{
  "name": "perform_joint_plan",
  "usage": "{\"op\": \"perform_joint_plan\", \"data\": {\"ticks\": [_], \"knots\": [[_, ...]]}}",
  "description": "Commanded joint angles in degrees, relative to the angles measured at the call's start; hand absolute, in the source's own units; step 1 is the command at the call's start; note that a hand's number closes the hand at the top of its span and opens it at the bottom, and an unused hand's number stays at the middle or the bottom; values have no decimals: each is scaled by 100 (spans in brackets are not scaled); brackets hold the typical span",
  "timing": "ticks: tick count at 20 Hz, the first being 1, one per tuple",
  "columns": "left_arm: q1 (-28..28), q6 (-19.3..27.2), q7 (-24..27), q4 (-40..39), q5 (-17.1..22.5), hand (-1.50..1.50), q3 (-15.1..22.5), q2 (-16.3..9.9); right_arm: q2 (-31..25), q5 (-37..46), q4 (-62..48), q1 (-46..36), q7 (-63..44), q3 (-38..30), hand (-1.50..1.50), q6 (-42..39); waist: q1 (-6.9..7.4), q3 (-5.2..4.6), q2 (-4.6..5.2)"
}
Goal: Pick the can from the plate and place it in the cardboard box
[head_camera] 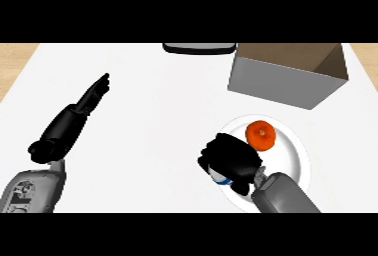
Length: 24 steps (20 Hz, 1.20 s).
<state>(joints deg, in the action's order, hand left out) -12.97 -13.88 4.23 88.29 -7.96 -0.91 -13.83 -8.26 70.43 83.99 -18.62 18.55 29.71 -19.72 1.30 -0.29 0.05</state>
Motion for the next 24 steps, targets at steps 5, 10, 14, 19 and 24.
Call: {"op": "perform_joint_plan", "data": {"ticks": [5,10,14,19,24], "knots": [[-202,93,-224,-13,-40,0,10,168,810,-589,27,-913,-76,57,150,448,-89,30,-2],[322,49,-194,394,-115,0,13,85,681,-573,1345,-730,25,-427,150,-17,-135,29,-24],[-99,38,-53,-70,-41,0,-95,123,820,-1041,1603,-1060,-964,-1151,150,-70,-167,27,-10],[-176,14,-175,-1,-6,0,-105,125,824,-1856,1297,-1711,-1934,-2502,150,129,-120,28,8],[272,-46,-138,389,-69,0,-1,118,697,-1903,395,-2529,-2204,-3361,150,328,-47,29,4]]}}
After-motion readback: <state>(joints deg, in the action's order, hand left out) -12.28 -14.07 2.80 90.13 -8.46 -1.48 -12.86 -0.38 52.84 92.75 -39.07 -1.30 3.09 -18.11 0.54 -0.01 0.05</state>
